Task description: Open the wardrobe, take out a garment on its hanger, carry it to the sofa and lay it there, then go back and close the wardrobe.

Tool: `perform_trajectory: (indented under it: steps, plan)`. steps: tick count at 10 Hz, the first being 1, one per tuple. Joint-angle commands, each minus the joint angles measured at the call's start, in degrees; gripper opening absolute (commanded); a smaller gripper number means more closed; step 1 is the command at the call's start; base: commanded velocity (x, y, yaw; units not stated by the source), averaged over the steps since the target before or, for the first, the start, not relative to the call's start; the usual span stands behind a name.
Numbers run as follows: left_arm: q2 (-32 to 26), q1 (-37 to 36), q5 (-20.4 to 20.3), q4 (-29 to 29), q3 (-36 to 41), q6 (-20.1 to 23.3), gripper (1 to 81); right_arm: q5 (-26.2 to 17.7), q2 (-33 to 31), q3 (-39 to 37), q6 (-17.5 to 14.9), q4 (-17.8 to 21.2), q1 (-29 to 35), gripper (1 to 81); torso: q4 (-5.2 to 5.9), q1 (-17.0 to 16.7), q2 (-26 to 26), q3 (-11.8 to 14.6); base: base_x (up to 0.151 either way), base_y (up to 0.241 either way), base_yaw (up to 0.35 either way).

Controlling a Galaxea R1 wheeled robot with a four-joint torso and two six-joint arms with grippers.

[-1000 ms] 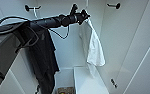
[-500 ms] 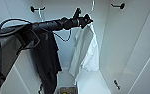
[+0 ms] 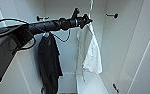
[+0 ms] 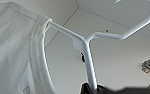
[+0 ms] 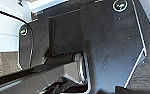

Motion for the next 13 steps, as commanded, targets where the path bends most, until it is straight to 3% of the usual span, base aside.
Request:
perform_trajectory:
  steps: [1,7,13]
  plan:
    - [-0.96,-9.37,-1.67,1.63,0.45,0.86,1.0,-3.36,0.58,0.44,-0.14,0.33,2.25,81.1,0.00,0.00,0.00,0.00,0.000,0.000,0.000]
    - [-3.33,-7.88,-1.94,1.63,6.42,0.77,1.0,-3.36,0.66,0.53,-0.14,0.24,2.51,81.1,0.00,0.02,0.02,-0.05,0.000,0.000,0.000]
    - [-3.60,-5.07,-2.46,1.63,8.27,0.86,1.0,-3.36,0.66,0.53,-0.23,0.16,2.60,81.1,0.00,0.00,0.02,-0.05,-0.077,0.000,0.000]
